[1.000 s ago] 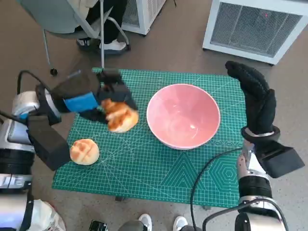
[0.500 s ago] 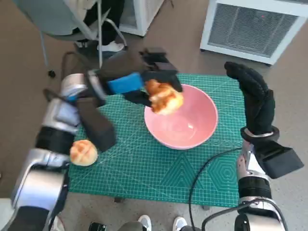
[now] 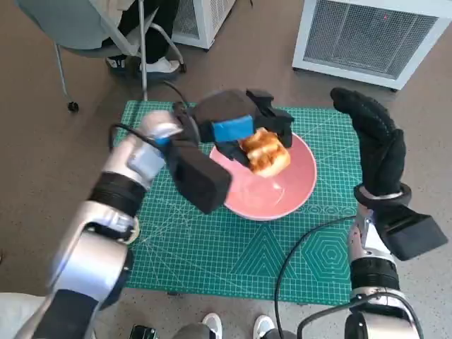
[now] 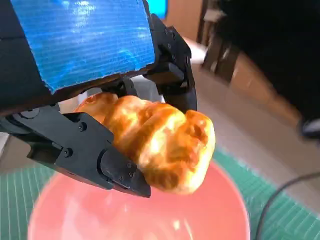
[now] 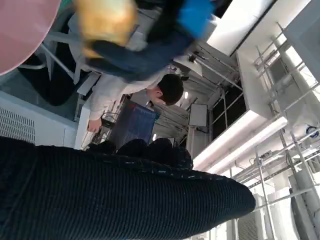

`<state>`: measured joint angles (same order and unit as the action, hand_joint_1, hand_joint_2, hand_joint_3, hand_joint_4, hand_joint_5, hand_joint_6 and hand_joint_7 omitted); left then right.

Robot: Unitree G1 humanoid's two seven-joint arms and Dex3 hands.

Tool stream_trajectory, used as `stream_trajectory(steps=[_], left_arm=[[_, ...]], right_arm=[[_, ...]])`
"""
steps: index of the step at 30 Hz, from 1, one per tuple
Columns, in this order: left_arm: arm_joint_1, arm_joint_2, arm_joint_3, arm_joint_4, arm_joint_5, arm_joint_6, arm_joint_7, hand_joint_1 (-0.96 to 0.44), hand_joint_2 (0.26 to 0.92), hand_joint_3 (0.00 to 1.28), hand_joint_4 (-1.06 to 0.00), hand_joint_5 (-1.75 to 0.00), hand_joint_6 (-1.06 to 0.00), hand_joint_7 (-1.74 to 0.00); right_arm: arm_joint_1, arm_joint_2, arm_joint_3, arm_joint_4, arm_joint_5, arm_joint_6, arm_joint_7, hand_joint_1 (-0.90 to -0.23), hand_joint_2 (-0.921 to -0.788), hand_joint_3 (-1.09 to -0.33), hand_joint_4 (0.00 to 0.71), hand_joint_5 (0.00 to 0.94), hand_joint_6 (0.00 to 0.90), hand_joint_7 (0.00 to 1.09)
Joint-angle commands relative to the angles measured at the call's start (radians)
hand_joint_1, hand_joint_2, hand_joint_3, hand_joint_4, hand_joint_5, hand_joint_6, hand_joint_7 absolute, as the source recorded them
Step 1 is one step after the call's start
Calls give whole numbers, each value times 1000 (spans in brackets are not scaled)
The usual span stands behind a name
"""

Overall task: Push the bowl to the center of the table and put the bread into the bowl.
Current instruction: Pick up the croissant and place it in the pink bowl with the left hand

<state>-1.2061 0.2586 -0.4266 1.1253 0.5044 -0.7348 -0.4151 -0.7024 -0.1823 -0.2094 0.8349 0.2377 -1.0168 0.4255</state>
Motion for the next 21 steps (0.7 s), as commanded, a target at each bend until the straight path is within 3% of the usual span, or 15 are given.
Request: stream_trajectory(steps=[1, 6, 15, 21], left_arm=[[-20, -11, -21, 9, 14, 88, -72, -82, 898, 44, -166, -119, -252, -297], [-7, 2, -23, -39, 2, 126, -125, -164, 878, 10, -88, -20, -205, -174], [33, 71, 29, -106, -47, 10, -97, -355, 870, 5, -50, -16, -187, -133], [94, 183, 109, -208, -133, -91, -111, -398, 880, 7, -64, -22, -185, -135]], right_arm=[[27, -2, 2, -12, 12, 17, 8, -577, -921, -802, 347, 2, 213, 294], [33, -4, 0, -25, 19, 21, 11, -578, -921, -803, 347, 2, 212, 292], [37, -2, 1, -28, 17, 19, 8, -580, -921, -805, 346, 1, 211, 290], [40, 2, 4, -32, 16, 20, 6, -581, -921, -804, 347, 1, 211, 289]])
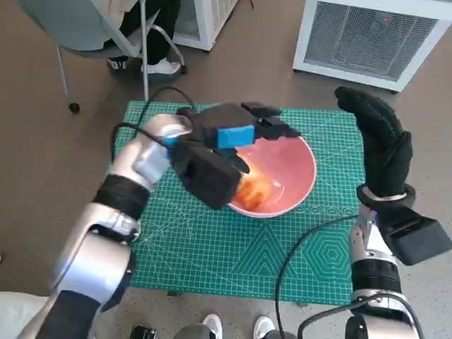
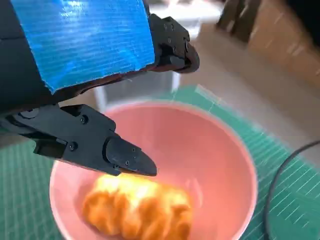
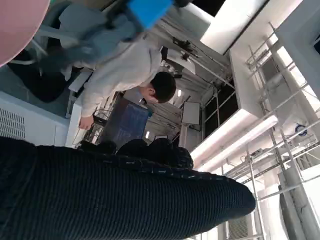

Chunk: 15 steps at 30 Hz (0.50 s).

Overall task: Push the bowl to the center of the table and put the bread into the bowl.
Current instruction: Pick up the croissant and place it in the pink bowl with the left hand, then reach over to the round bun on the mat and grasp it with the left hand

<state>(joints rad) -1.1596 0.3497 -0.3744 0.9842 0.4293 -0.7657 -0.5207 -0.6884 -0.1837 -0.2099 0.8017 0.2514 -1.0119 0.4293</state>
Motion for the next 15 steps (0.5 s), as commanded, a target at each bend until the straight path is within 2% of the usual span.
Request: stream_trajectory(steps=[1, 7, 15], left_arm=[[59, 110, 68, -83, -71, -72, -8, -400, 881, 7, -74, -25, -195, -140], [184, 250, 157, -272, -179, -83, -60, -379, 866, 1, -137, -23, -266, -145], [449, 468, 285, -706, -288, 154, -178, -291, 818, 0, -236, -22, -373, -125]], right_arm=[[27, 4, 4, 0, 2, 15, 2, -581, -921, -804, 347, 1, 210, 288], [30, 5, 6, -11, 3, 18, 0, -583, -921, -804, 346, 1, 209, 286], [31, 9, 8, -19, 10, 26, 6, -597, -921, -800, 346, 0, 209, 283]])
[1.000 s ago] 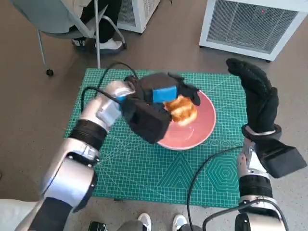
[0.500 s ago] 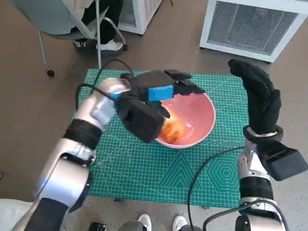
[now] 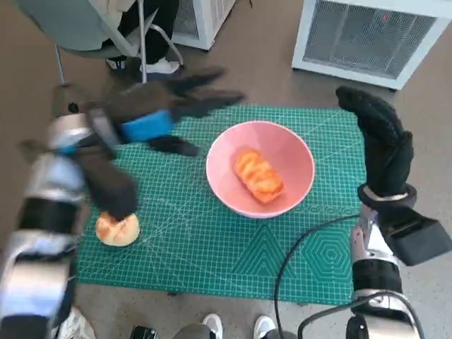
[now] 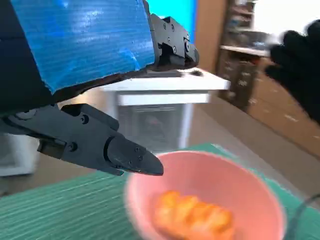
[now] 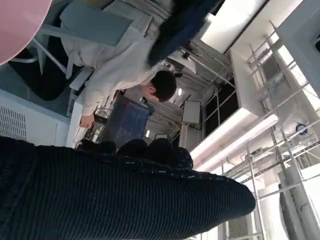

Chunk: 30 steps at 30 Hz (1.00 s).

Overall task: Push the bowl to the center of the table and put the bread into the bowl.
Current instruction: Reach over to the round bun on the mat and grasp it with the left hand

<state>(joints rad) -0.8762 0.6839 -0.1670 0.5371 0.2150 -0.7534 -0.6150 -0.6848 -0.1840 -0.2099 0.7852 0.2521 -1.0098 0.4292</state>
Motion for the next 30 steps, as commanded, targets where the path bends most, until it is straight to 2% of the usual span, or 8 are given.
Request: stream_trajectory(steps=[1, 7, 15, 23, 30], left_arm=[[202, 161, 97, -292, -83, 167, -97, -287, 816, 0, -243, -20, -380, -122], [394, 270, 203, -454, -98, 322, -146, -247, 793, 0, -265, -7, -406, -91], [607, 336, 308, -644, -65, 511, -170, -231, 790, 1, -262, -1, -398, -51], [705, 341, 328, -702, -63, 613, -180, -213, 791, 1, -244, 0, -379, -21], [729, 322, 297, -661, -54, 613, -170, -162, 776, 3, -232, -1, -371, -9]], right_arm=[[26, 10, 8, -3, 12, 26, 9, -599, -921, -800, 346, 0, 209, 283], [23, 13, 11, -1, 22, 32, 22, -607, -921, -798, 347, 0, 211, 281], [10, 15, 17, 12, 47, 49, 54, -609, -921, -795, 347, 1, 214, 279], [-6, 21, 17, 28, 66, 68, 85, -607, -921, -794, 349, 1, 226, 280], [-13, 27, 16, 31, 74, 77, 106, -601, -921, -793, 352, 2, 232, 280]])
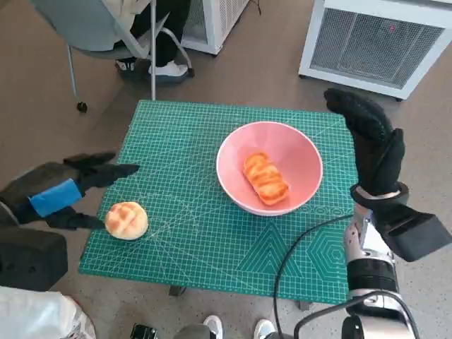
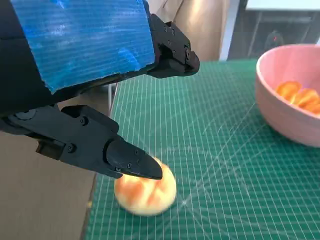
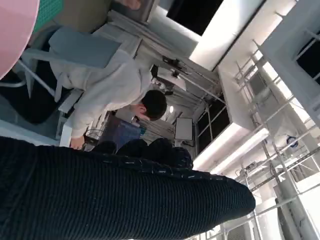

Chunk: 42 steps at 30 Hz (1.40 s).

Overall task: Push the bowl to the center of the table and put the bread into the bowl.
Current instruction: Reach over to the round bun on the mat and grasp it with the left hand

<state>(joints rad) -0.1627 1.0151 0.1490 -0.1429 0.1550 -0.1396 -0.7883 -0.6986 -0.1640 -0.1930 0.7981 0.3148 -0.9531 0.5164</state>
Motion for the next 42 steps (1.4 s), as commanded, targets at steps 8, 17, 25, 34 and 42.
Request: stream_trajectory(steps=[8, 17, 25, 34, 42], left_arm=[[20, -24, -76, 77, 27, -3, 4, -132, 768, 4, -214, 0, -360, -1], [-16, -65, -155, 182, 73, -29, 30, -158, 768, 3, -204, 0, -351, 0], [-63, -117, -236, 328, 127, -84, 69, -162, 772, 4, -218, -7, -341, -1], [-110, -135, -305, 445, 182, -135, 81, -86, 796, 11, -421, -39, -481, -40], [-132, -117, -306, 458, 238, -183, 152, -78, 908, 84, -693, -800, -639, -961]], right_arm=[[2, 11, -5, 8, 21, 31, 38, -597, -921, -794, 352, 2, 234, 278], [2, 8, -11, 15, 28, 35, 50, -596, -921, -795, 353, 1, 233, 276], [7, 6, -14, 7, 31, 42, 54, -596, -921, -795, 351, 1, 233, 275], [12, 0, -20, 1, 28, 47, 52, -593, -921, -793, 351, 0, 233, 274], [16, -1, -21, 0, 23, 45, 52, -594, -921, -786, 351, 0, 233, 272]])
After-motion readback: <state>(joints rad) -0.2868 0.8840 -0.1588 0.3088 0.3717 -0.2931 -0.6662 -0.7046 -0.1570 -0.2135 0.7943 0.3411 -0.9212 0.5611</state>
